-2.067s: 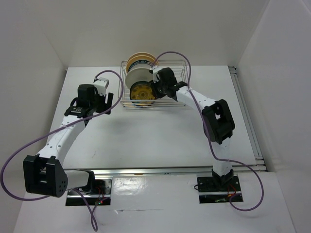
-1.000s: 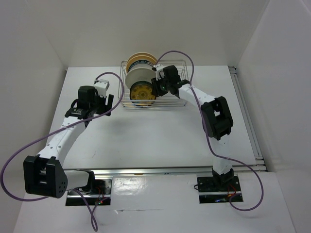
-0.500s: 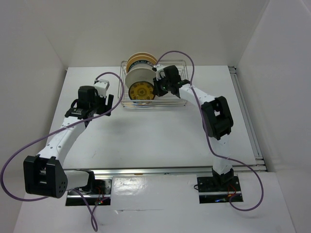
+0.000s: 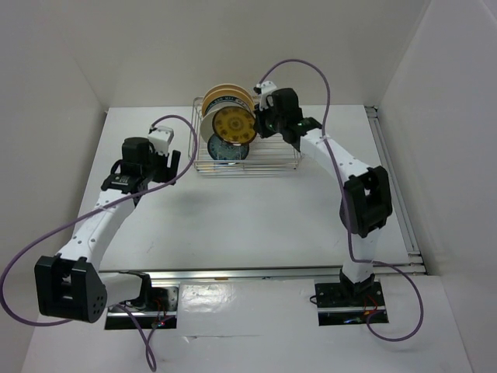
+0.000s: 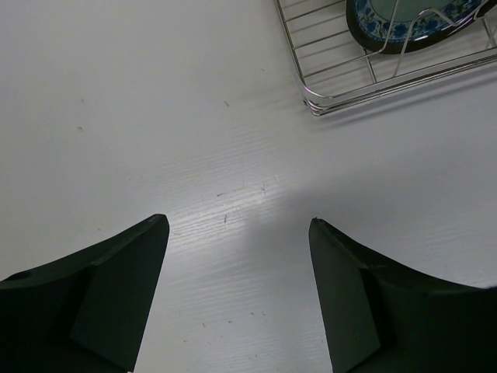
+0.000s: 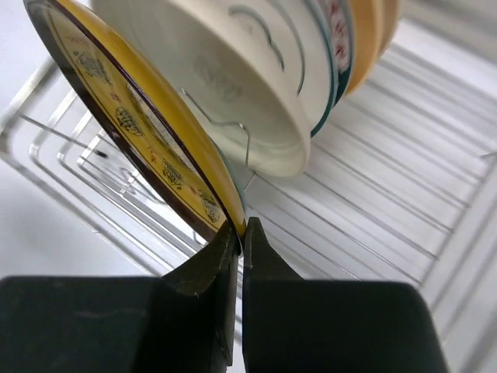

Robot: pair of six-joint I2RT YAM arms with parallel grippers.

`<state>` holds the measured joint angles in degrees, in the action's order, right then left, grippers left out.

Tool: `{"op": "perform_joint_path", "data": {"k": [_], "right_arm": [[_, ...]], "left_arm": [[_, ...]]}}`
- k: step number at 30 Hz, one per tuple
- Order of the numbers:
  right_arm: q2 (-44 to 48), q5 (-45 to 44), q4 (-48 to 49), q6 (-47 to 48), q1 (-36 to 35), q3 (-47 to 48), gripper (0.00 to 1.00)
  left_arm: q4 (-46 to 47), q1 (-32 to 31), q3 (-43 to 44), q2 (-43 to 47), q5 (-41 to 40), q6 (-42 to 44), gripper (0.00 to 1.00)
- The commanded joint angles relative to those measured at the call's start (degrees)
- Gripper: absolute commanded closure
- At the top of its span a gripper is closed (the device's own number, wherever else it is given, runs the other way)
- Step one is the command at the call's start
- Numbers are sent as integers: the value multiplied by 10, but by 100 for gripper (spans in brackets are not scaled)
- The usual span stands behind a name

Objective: Unload the plates from the dish rack

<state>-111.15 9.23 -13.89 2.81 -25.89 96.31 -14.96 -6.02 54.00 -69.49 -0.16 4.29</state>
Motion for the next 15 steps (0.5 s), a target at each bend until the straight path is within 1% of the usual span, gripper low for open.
{"op": "perform_joint_path", "data": {"k": [1, 3, 4, 5, 8, 9, 11, 13, 15], "right_arm": [[88, -26, -27, -27, -2, 45, 100], [97, -8, -58, -38, -2, 45, 100], [97, 6, -91, -43, -2, 39, 100], [106, 49, -107, -43, -2, 33, 100], [132, 122, -152, -49, -8, -9, 100], [139, 182, -157, -49, -15, -26, 100], [152, 227, -168, -55, -23, -84, 100], [152, 239, -182, -72, -36, -135, 100], [144, 245, -193, -90, -36, -162, 100]], "left_arm": [[23, 2, 5, 34, -5, 3, 14], [16, 2, 5, 42, -11, 3, 14], [16, 2, 5, 51, -11, 8, 14], [11, 2, -2, 51, -16, 8, 14], [11, 2, -2, 66, -16, 8, 14], [11, 2, -7, 72, -16, 8, 14], [11, 2, -13, 85, -9, 8, 14], [18, 2, -20, 90, -3, 3, 14], [24, 2, -28, 108, 6, -2, 14]]}}
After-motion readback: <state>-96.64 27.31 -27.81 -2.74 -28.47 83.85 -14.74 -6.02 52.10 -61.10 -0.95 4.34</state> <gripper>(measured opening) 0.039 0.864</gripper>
